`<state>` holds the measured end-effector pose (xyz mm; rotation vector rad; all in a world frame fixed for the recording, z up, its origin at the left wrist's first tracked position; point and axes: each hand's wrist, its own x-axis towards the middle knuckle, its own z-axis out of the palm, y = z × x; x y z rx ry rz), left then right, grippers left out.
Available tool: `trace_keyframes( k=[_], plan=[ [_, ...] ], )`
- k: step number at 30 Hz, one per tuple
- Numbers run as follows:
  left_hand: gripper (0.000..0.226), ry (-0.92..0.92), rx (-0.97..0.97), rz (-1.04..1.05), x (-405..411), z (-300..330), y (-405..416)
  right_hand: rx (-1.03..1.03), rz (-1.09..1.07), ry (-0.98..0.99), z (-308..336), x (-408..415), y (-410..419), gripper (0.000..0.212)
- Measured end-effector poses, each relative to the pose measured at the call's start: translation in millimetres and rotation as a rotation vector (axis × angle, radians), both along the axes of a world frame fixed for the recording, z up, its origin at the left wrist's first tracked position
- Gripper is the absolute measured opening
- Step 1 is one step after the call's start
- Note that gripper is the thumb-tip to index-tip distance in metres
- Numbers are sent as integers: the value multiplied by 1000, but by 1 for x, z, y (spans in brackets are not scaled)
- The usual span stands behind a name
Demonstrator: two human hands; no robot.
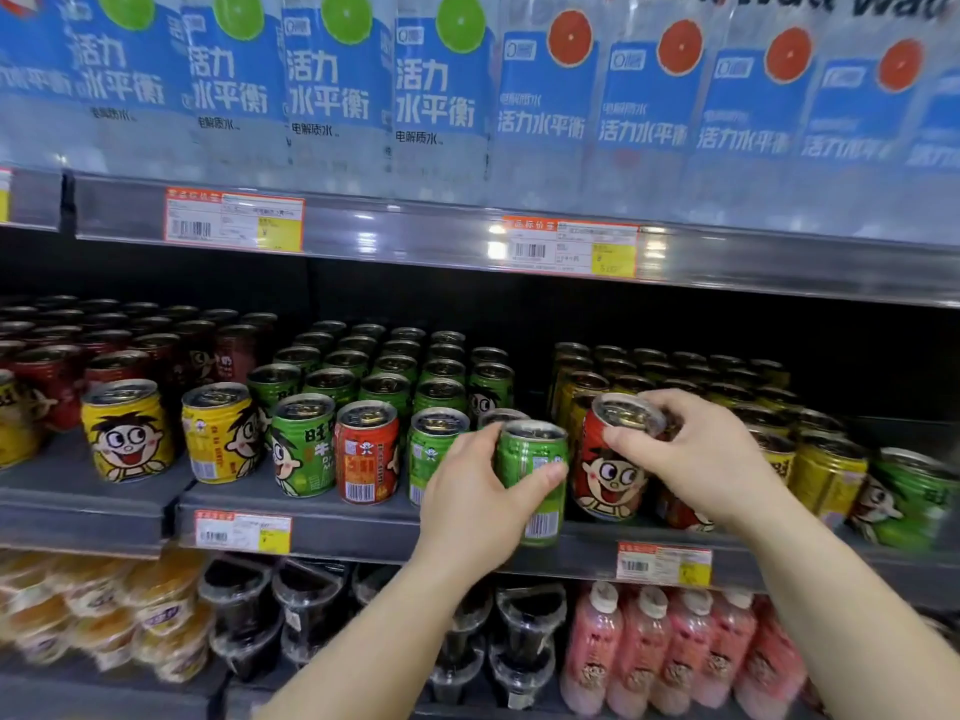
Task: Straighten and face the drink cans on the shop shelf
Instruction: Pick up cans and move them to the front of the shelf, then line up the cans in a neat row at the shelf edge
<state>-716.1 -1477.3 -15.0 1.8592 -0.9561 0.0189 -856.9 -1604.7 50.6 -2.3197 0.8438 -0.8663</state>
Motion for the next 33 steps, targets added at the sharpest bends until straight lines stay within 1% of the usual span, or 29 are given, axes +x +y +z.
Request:
trace_keyframes(
  k=[2,4,6,10,13,15,17,20,22,24,26,27,28,30,31,33],
  plan=[
    [77,-27,-2,47,1,4,-7,-3,-4,9,-4,-2,0,32],
    [79,-75,38,94,-1,2,-12,15,8,-11,-7,-3,1,30],
    [77,-98,52,127,-5,-5,-14,28,21,-25,-11,-1,2,32],
    [76,-71,-22,188,-7,-13,-12,42,31,-3,-19,6,6,34],
    [74,-47,-34,178,-5,-17,-10,44,29,4,-21,8,7,31],
    [65,-4,-33,158,-4,-20,-10,37,36,1,-21,9,8,29],
    [47,18,-25,154,0,-22,-11,25,45,-6,-19,14,11,28],
    [18,-70,31,165,9,-27,-10,35,67,-22,-18,25,17,27],
    [11,-122,15,163,9,-33,-2,32,83,-15,-20,28,21,28],
    [15,-164,-91,221,12,-34,16,19,96,0,-21,27,22,28],
    [22,-155,-214,382,24,-30,38,32,116,7,-19,24,24,28],
    [28,-114,-248,469,33,-29,47,43,128,7,-18,24,25,28],
    [36,-56,-243,539,44,-28,54,53,140,7,-17,24,28,28],
    [57,33,-119,615,63,-32,59,62,164,7,-16,29,35,28],
    [66,48,-38,630,69,-36,58,65,175,7,-16,32,39,28],
    [75,44,62,658,74,-44,52,84,198,2,-17,39,47,28]
  ],
)
